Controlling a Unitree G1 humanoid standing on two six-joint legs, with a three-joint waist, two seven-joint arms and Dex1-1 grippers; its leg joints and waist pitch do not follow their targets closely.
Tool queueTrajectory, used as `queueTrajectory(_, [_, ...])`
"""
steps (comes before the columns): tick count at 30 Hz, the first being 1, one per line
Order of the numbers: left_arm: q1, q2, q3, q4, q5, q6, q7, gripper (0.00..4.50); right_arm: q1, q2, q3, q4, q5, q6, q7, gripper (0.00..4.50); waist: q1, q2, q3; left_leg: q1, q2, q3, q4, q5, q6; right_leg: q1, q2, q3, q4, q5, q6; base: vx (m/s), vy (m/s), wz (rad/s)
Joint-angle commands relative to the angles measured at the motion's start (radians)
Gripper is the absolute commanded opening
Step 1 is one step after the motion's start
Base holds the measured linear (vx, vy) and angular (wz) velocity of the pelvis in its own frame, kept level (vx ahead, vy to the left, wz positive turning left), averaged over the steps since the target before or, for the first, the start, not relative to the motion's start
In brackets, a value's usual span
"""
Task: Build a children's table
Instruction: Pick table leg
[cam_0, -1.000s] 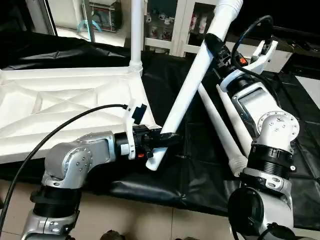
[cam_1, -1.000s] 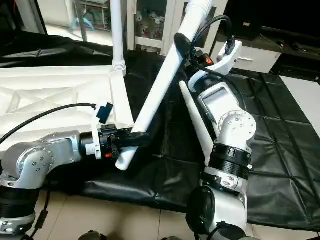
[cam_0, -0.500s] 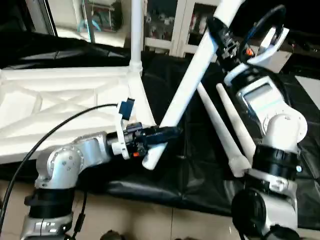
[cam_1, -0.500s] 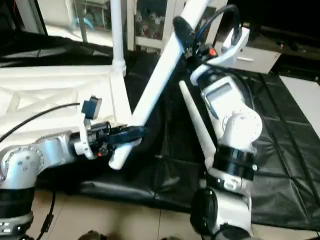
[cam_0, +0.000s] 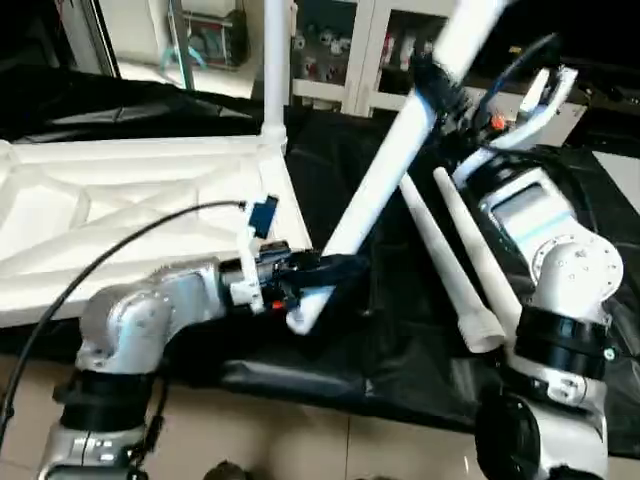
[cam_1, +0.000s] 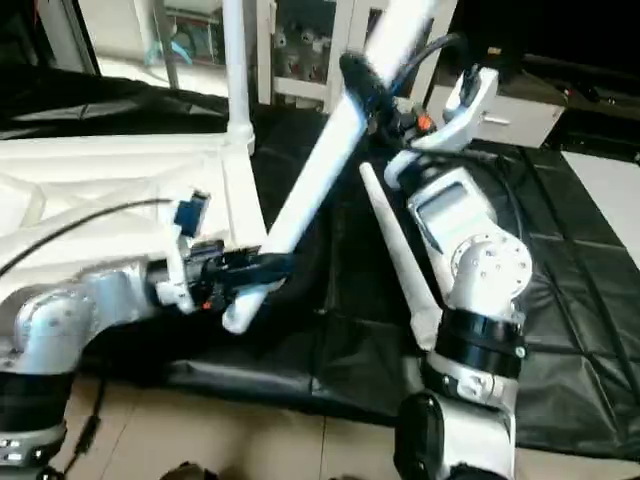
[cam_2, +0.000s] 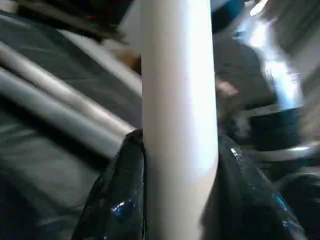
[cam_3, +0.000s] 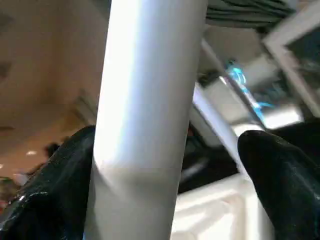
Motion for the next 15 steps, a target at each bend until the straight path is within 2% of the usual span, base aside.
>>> queueTrajectory(1, [-0.038,-0.001,-0.008,-0.013,0.057,-0.098,0.031,1.50,0.021,-0.020,-0.016,0.019,-0.029,-0.017,-0.033,4.50,0.000,0.018,-0.078,0.027,-0.001,-0.002,-0.066,-0.313,-0.092,0.045,-0.017,0.019,-0.076,-0.306,-0.055,0.000,0.000,0.00])
queueTrajectory(4, [-0.040,0.017,-0.033,-0.018,0.113,-0.152,0.046,1.50,0.030,-0.024,-0.025,0.018,-0.027,-0.021,-0.041,4.50,-0.001,0.019,-0.079,0.028,0.000,-0.003,-0.065,-0.312,-0.089,0.045,-0.017,0.019,-0.075,-0.296,-0.057,0.000,0.000,0.00])
queueTrajectory(6, [-0.047,0.033,-0.063,-0.021,0.179,-0.213,0.067,1.49,0.038,-0.030,-0.023,0.015,-0.026,-0.014,-0.046,4.50,-0.001,0.019,-0.080,0.027,0.000,-0.003,-0.065,-0.304,-0.085,0.045,-0.016,0.018,-0.073,-0.277,-0.062,0.000,0.000,0.00])
queueTrajectory(7, [-0.047,0.033,-0.063,-0.021,0.179,-0.213,0.067,1.49,0.038,-0.030,-0.023,0.015,-0.026,-0.014,-0.046,4.50,-0.002,0.022,-0.081,0.027,0.000,-0.003,-0.064,-0.298,-0.085,0.046,-0.016,0.019,-0.072,-0.260,-0.064,0.000,0.000,0.00])
queueTrajectory(12, [-0.065,0.093,-0.184,-0.004,0.402,-0.387,0.114,1.49,0.057,-0.046,-0.006,0.022,-0.061,-0.014,-0.072,4.50,-0.003,0.016,-0.081,0.025,0.001,-0.002,-0.063,-0.281,-0.085,0.047,-0.017,0.019,-0.068,-0.246,-0.066,0.000,0.000,0.00])
queueTrajectory(14, [-0.072,0.112,-0.219,0.016,0.480,-0.444,0.145,1.49,0.063,-0.057,0.004,0.034,-0.093,-0.023,-0.086,4.50,-0.002,0.022,-0.079,0.028,0.001,-0.003,-0.063,-0.300,-0.091,0.043,-0.018,0.019,-0.071,-0.277,-0.063,0.000,0.000,0.00])
queueTrajectory(15, [-0.075,0.118,-0.227,0.027,0.512,-0.465,0.171,1.49,0.066,-0.063,0.010,0.037,-0.106,-0.027,-0.089,4.50,-0.003,0.020,-0.080,0.028,0.000,-0.002,-0.062,-0.308,-0.093,0.043,-0.018,0.020,-0.072,-0.289,-0.062,0.000,0.000,0.00])
